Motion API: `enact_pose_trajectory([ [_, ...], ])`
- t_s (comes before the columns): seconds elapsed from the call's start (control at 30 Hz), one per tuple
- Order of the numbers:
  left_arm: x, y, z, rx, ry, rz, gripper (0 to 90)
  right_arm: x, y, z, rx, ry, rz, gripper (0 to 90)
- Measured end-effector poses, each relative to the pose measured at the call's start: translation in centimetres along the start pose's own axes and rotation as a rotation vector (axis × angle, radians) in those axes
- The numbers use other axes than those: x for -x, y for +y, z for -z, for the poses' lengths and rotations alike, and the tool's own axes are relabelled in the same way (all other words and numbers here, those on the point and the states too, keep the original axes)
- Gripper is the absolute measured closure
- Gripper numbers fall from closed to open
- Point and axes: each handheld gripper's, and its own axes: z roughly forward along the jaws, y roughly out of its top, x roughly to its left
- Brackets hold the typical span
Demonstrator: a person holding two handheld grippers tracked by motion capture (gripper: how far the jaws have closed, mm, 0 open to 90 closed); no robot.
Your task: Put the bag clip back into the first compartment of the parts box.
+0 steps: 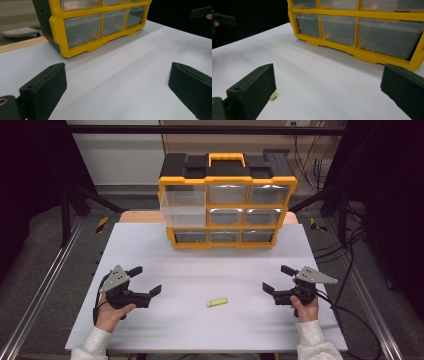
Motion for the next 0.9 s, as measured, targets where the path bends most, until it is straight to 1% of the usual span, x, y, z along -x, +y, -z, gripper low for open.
enact_pose_trajectory([
  [0.17, 0.8, 0.3, -0.5, -0.005, -0.015, -0.011, 1.7, 0.0, 0.0, 0.0, -0.001, 0.0, 0.001, 0.5],
  [0.43, 2.7, 0.6, -2.0, -0.042, -0.044, -0.033, 1.6, 0.0, 0.0, 0.0, -0.006, 0.0, 0.005, 0.5],
  [0.5, 3.2, 0.9, -2.4, -0.047, -0.058, -0.04, 1.5, 0.0, -0.1, -0.1, -0.008, 0.0, 0.004, 0.5],
  [0.8, 4.1, 1.9, -3.5, -0.056, -0.075, -0.048, 1.5, 0.0, -0.1, -0.1, -0.01, -0.001, 0.005, 0.5],
  [0.9, 4.5, 2.3, -3.9, -0.063, -0.08, -0.058, 1.5, 0.0, -0.1, -0.1, -0.011, -0.003, 0.006, 0.5],
])
